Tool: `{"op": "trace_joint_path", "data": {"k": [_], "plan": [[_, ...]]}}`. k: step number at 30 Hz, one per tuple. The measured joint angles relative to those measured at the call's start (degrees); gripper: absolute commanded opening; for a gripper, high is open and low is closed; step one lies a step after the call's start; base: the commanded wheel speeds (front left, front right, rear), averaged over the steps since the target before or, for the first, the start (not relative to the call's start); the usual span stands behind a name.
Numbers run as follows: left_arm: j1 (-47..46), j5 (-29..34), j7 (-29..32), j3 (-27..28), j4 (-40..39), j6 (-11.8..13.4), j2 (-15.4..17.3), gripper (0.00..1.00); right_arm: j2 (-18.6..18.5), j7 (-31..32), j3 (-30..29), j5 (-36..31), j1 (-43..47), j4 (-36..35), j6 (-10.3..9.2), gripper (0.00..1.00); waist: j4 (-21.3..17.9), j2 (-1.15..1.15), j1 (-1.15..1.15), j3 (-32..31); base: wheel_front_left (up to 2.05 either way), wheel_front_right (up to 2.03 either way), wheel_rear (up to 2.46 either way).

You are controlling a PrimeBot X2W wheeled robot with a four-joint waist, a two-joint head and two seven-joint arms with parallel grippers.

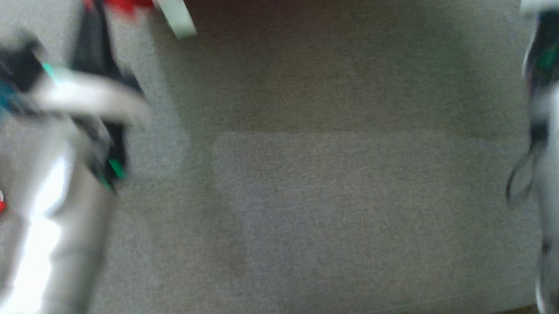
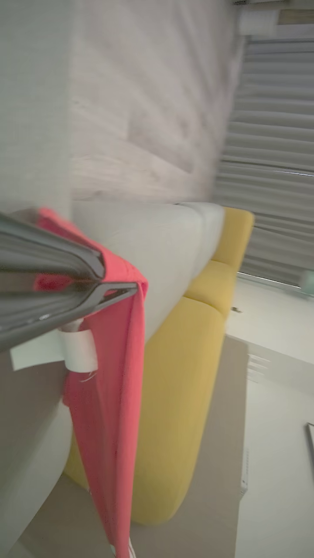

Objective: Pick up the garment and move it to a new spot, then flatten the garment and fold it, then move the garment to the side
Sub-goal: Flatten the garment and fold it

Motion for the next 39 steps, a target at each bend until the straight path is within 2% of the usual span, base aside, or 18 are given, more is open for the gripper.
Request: {"op": "trace_joint_path", "data": {"k": [6, 11, 17, 29, 39], "plan": [[15.5, -9.6, 0.1, -5.4, 1.0, 0.0, -2.8, 0.00, 0.1, 0.0, 1.0, 5.4, 16.6, -3.1, 0.00, 0.00, -1.0, 0.00, -0.01, -1.7, 0.00, 0.00, 0.00], [21.7, -12.4, 0.1, -9.4, 1.5, 0.0, -3.6, 0.00, 0.2, 0.0, 1.0, 6.9, 24.0, -4.6, 0.00, 0.00, -1.3, 0.00, -0.01, -3.6, 0.00, 0.00, 0.00], [27.4, -16.5, 0.1, -10.4, 0.1, 0.0, -4.0, 0.00, 0.9, 0.0, 0.4, 7.9, 31.7, -5.0, 0.00, 0.00, -1.2, 0.00, -0.02, -7.9, 0.00, 0.00, 0.00], [42.2, -15.0, 0.1, -10.4, -4.2, 0.0, -3.3, 0.00, 3.2, 0.0, -2.1, 9.4, 46.6, -3.6, 0.00, 0.00, 0.1, 0.00, -0.02, -17.5, 0.00, 0.00, 0.00], [45.5, -12.2, 0.1, -9.4, -9.5, 0.0, -3.4, 0.00, 3.7, 0.0, -6.2, 10.7, 52.3, -5.0, 0.00, 0.00, 0.2, 0.00, 0.00, -18.1, 0.00, 0.00, 0.00]]}}
